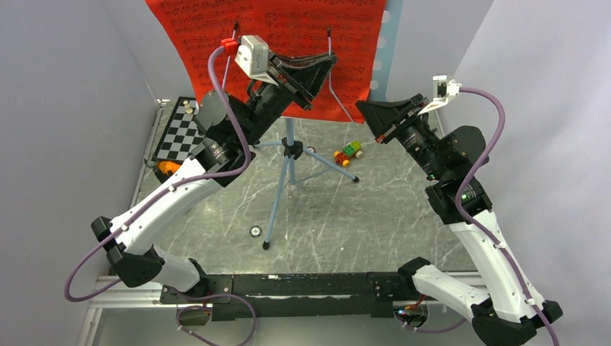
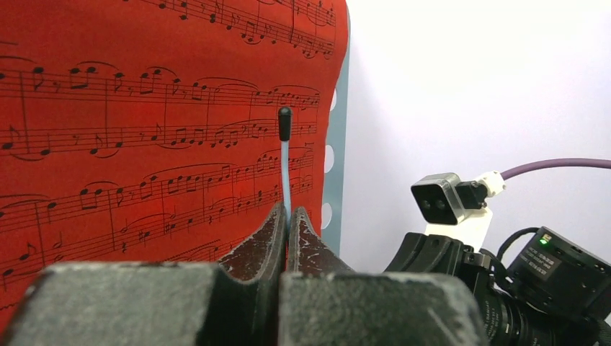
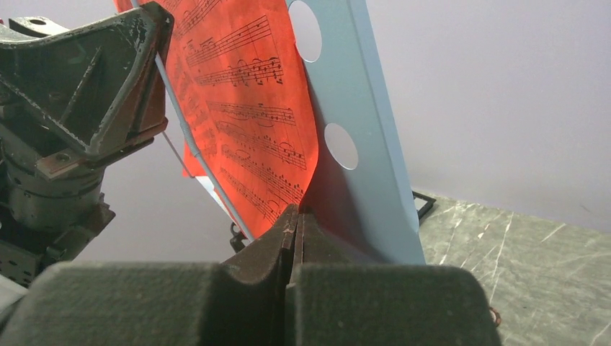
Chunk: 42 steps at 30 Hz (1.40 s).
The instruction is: Pack up the instrument practice props
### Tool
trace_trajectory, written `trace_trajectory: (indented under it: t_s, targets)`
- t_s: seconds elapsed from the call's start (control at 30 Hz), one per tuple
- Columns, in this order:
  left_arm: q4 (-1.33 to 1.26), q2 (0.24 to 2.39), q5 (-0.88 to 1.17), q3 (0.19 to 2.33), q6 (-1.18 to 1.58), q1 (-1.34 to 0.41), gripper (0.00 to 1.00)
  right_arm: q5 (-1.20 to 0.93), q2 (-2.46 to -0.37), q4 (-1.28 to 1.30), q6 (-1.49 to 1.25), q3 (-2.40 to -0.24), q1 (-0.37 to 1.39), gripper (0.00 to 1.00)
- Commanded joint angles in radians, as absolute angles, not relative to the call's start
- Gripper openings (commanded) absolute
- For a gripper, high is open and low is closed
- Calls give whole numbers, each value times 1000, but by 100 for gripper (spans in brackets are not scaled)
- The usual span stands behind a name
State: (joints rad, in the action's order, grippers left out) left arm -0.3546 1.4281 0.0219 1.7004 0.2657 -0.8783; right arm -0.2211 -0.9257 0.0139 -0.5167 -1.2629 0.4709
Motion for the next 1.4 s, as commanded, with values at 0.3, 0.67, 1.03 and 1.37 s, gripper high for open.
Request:
trace_trajectory:
  t_s: [0.3,0.67,1.03,1.37]
  targets:
    - [-369,1373,11,1677,272,-860,0,-165,-837,103,-374,-1334,472,0]
    - [-393,1352,3,1629,258,-856,0,-258,-716,71,-289,-1339,472,0]
    - [-418,1339,-26,1601,254,-857,0,-357,-641,77,-234,-1421,472,0]
    - [-438,1355,-51,1597,251,-857,0,-418,-595,113,-215,-1455,472,0]
